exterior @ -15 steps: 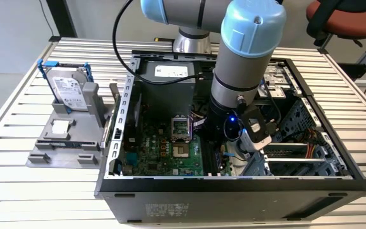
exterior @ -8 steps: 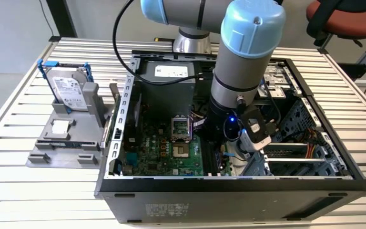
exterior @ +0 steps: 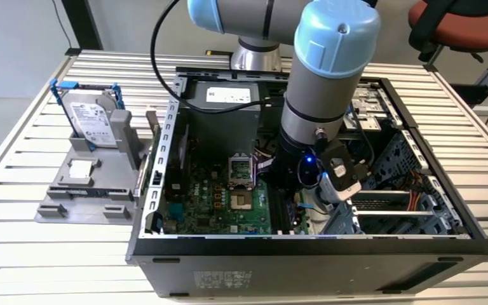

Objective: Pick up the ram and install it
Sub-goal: 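Insert the ram into the slot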

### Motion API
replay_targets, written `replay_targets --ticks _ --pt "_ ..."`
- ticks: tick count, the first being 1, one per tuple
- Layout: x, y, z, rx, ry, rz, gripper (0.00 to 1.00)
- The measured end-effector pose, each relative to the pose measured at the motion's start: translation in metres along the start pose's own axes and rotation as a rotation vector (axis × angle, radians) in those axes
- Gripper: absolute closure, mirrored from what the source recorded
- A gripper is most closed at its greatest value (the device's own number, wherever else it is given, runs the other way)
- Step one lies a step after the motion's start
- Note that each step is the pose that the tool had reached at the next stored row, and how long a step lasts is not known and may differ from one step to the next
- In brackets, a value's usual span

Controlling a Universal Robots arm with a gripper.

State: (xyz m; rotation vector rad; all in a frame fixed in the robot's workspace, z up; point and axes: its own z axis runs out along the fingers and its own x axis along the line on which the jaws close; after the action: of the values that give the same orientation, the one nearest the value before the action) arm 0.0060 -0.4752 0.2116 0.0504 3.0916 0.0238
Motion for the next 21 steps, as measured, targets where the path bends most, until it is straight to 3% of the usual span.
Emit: replay_targets --ticks 7,13,18,19,21 --pt "0.0000 -0.0001 -0.0011 0.0017 0.0000 0.013 1.00" --pt "0.0003 -0.0003 0.0061 0.0035 0.0003 0.026 1.00" --pt "0.0002 0.0000 0.0070 0.0011 -0.0002 0.028 1.00" --pt "0.0001 0.0004 0.0080 -0.0014 -0.0009 0.029 0.00" --pt "0.0001 0.0001 0.0068 0.0031 -0.0003 0.029 0.00"
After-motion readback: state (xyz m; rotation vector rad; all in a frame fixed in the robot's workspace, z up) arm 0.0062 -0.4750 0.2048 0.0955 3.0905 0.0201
